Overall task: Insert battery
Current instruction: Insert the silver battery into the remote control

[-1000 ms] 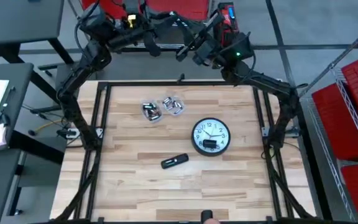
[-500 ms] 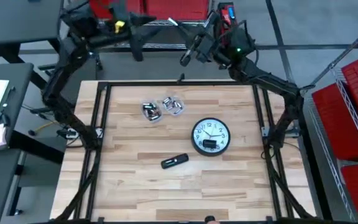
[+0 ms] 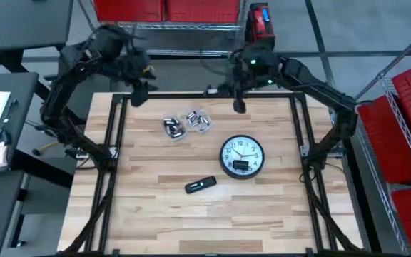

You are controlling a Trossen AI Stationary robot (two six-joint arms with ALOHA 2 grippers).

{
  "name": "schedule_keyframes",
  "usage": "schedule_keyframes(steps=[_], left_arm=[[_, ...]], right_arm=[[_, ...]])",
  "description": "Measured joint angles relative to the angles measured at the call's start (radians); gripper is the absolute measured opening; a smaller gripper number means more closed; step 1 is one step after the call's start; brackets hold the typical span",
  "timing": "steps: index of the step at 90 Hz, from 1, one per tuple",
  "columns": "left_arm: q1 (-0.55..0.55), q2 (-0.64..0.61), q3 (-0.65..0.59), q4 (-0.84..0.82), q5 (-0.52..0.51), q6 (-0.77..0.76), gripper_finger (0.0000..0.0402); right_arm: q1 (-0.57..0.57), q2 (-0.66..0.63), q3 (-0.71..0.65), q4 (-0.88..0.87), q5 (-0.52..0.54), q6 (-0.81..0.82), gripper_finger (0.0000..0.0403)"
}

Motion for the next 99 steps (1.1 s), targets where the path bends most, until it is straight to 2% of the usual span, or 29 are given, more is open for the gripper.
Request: schedule_keyframes(steps=[10, 22, 40, 54, 62, 69, 84, 99], left_arm=[[-0.027, -0.057, -0.160, 0.034, 0.002, -0.078, 0.0172], [-0.116, -0.189, -0.441, 0.203, -0.007, -0.235, 0.0172], [-0.350, -0.422, -0.877, 0.563, -0.179, -0.482, 0.0172], [-0.600, -0.497, -1.131, 0.737, -0.355, -0.663, 0.0172], [-0.720, -0.501, -1.232, 0.778, -0.447, -0.781, 0.0172], [-0.821, -0.481, -1.301, 0.832, -0.537, -0.867, 0.0172], [-0.965, -0.409, -1.370, 0.892, -0.696, -0.996, 0.0172], [-0.994, -0.299, -1.411, 0.896, -0.697, -1.092, 0.0171]], right_arm=[[0.022, 0.008, -0.077, -0.026, -0.034, -0.004, 0.0016], [0.059, 0.008, -0.222, 0.026, -0.086, -0.007, 0.0016], [0.144, 0.008, -0.446, 0.209, -0.124, -0.015, 0.0016], [0.234, 0.008, -0.576, 0.369, -0.108, 0.000, 0.0016], [0.283, 0.008, -0.635, 0.461, -0.096, 0.048, 0.0016], [0.328, 0.008, -0.679, 0.538, -0.044, 0.093, 0.0016], [0.421, 0.009, -0.733, 0.634, 0.059, 0.106, 0.0016], [0.499, 0.096, -0.738, 0.718, 0.096, 0.196, 0.0016]])
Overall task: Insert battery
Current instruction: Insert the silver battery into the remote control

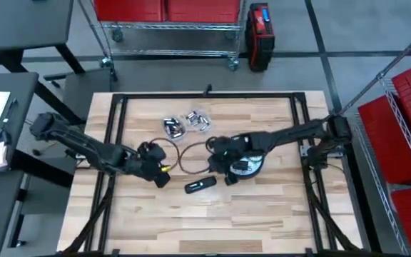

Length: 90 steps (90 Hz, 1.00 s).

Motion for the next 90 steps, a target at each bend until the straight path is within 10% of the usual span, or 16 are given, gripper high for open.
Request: schedule_keyframes(steps=[19, 48, 90], left_arm=[[-0.062, 0.155, -0.012, 0.206, 0.086, 0.120, 0.0171], [-0.212, 0.367, -0.012, 0.495, -0.045, 0.193, 0.0171], [-0.226, 0.395, -0.206, 0.822, -0.069, 0.174, 0.0171]], right_arm=[[0.081, 0.135, 0.038, 0.096, 0.103, 0.138, 0.0016], [0.124, 0.287, 0.172, 0.027, 0.158, 0.201, 0.0016], [0.117, 0.298, 0.189, 0.020, 0.175, 0.201, 0.0016]])
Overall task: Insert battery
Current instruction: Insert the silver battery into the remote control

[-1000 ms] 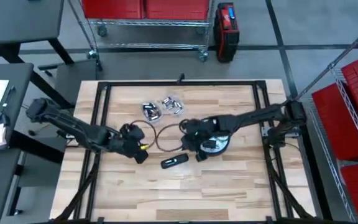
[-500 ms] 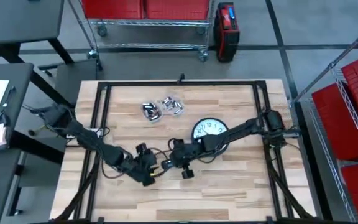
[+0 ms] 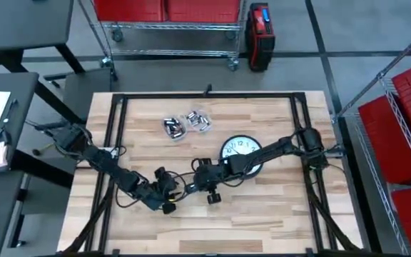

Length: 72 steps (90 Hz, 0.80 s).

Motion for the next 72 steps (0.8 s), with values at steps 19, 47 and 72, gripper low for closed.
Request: schedule_keyframes(steps=[19, 47, 72], left_arm=[[0.016, 0.000, -0.002, 0.041, 0.001, 0.054, 0.0171], [0.042, 0.087, -0.002, 0.123, 0.020, 0.073, 0.0171], [0.066, 0.090, -0.001, 0.168, 0.030, 0.104, 0.0171]], right_arm=[[-0.001, 0.001, -0.005, 0.000, -0.002, -0.001, 0.0016], [-0.008, 0.001, -0.032, 0.018, -0.005, 0.027, 0.0016], [-0.008, 0.001, -0.031, 0.018, -0.009, 0.023, 0.0016]])
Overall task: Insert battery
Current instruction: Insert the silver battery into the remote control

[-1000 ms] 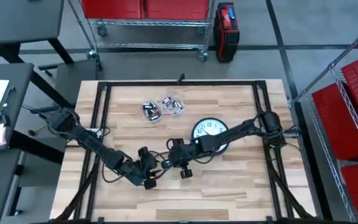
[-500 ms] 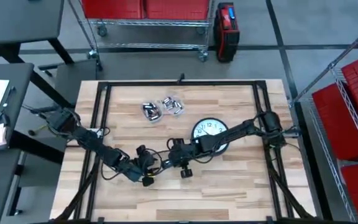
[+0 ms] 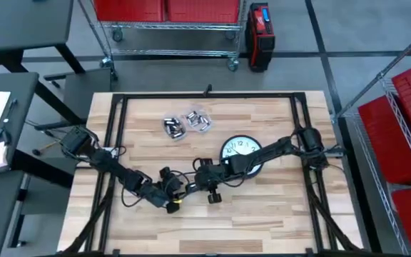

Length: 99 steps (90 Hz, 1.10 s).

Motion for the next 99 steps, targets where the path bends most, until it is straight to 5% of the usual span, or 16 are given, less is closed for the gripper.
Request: schedule_keyframes(steps=[63, 99], left_arm=[[0.030, 0.007, 0.001, 0.048, 0.051, 0.039, 0.0171], [0.030, 0.007, 0.001, 0.050, 0.050, 0.037, 0.0171]], right_arm=[[0.007, 0.055, 0.011, 0.021, -0.030, 0.027, 0.0017], [0.007, 0.065, 0.011, 0.051, -0.033, 0.030, 0.0052]])
